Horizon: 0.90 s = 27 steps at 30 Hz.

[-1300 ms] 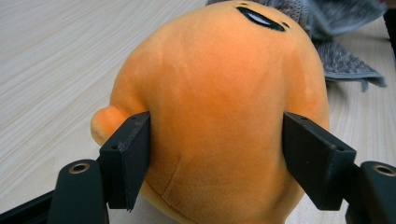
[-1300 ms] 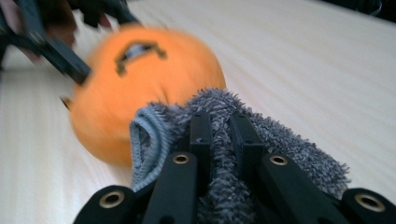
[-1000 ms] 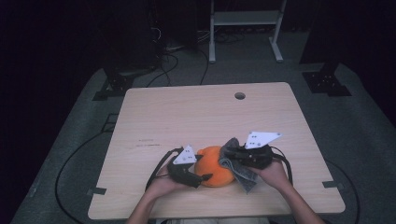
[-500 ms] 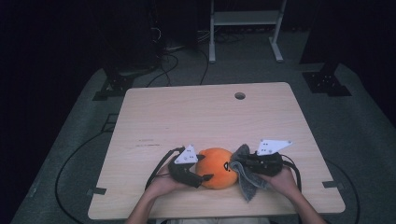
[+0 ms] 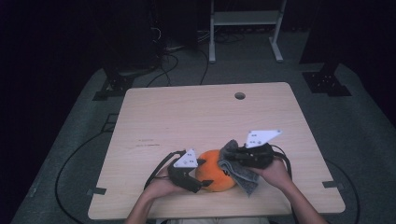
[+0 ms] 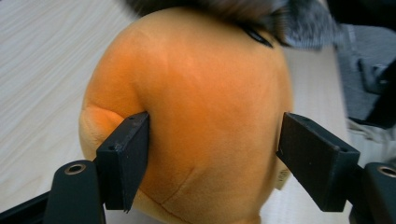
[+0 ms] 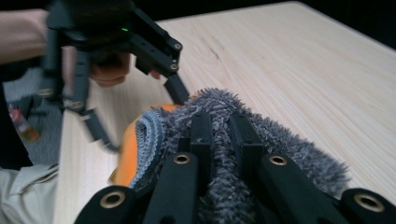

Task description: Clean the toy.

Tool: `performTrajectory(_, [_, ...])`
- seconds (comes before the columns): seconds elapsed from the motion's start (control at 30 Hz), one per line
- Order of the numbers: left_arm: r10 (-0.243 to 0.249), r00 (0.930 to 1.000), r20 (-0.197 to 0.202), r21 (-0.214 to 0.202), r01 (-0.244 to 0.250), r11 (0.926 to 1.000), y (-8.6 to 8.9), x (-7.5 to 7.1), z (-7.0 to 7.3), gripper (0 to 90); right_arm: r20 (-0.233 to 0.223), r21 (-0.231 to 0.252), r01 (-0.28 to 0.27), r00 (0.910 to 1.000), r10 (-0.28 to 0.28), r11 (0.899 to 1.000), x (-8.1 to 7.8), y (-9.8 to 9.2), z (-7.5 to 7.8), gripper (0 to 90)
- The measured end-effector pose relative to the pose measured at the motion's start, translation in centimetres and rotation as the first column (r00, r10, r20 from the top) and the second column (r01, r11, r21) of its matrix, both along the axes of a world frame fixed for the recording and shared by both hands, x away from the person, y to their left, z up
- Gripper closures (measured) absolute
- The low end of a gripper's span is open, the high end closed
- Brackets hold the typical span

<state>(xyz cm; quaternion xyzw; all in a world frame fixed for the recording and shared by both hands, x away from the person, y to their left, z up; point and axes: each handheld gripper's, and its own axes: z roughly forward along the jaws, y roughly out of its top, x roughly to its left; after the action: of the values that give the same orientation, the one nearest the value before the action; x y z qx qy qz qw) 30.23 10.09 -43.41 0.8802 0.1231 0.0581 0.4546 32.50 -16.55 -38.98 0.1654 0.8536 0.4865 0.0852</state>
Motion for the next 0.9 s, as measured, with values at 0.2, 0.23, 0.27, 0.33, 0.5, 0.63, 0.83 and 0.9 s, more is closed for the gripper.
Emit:
performTrajectory(0.2, [0.019, 0.9998, 0.005, 0.025, -0.019, 0.9995, 0.1, 0.1, -0.3, 25.8, -0.027, -0.017, 0.022, 0.9994, -0.022, 1.0, 1.6, 0.8, -1.3, 81.1])
performTrajectory(0.23, [0.018, 0.9998, 0.009, 0.026, -0.018, 0.9995, 0.0, 0.1, -0.3, 25.8, -0.03, -0.015, 0.03, 0.9991, -0.031, 0.999, 1.7, 0.4, -1.6, 81.1])
performTrajectory(0.27, [0.018, 0.9998, 0.009, 0.026, -0.018, 0.9995, 0.0, 0.1, -0.3, 25.8, -0.03, -0.015, 0.03, 0.9991, -0.031, 0.999, 1.7, 0.4, -1.6, 81.1])
performTrajectory(0.33, [0.022, 0.9997, 0.009, 0.023, -0.023, 0.9995, -0.1, 0.1, -0.2, 26.1, -0.062, 0.01, 0.081, 0.9948, -0.081, 0.997, 1.8, -1.5, -2.7, 81.1])
performTrajectory(0.5, [0.033, 0.9994, 0.01, 0.011, -0.033, 0.9994, -0.2, 0.1, -0.3, 27.4, -0.101, 0.019, 0.141, 0.9852, -0.139, 0.99, 1.1, -4.2, -4.0, 81.1])
performTrajectory(0.63, [0.057, 0.9984, 0.006, 0.014, -0.057, 0.9983, -0.4, 0.4, -0.2, 28.8, -0.121, -0.007, 0.177, 0.9769, -0.176, 0.984, 0.0, -6.2, -5.2, 81.1])
performTrajectory(0.83, [0.101, 0.9945, -0.026, -0.004, -0.101, 0.9948, -0.8, 1.1, 0.0, 31.3, -0.037, 0.037, 0.17, 0.985, -0.168, 0.985, -2.4, -7.3, -3.6, 81.2])
performTrajectory(0.9, [0.12, 0.9921, -0.037, -0.009, -0.12, 0.9927, -1.0, 1.4, 0.1, 31.8, -0.003, 0.057, 0.145, 0.9895, -0.145, 0.988, -2.9, -6.6, -2.7, 81.2])
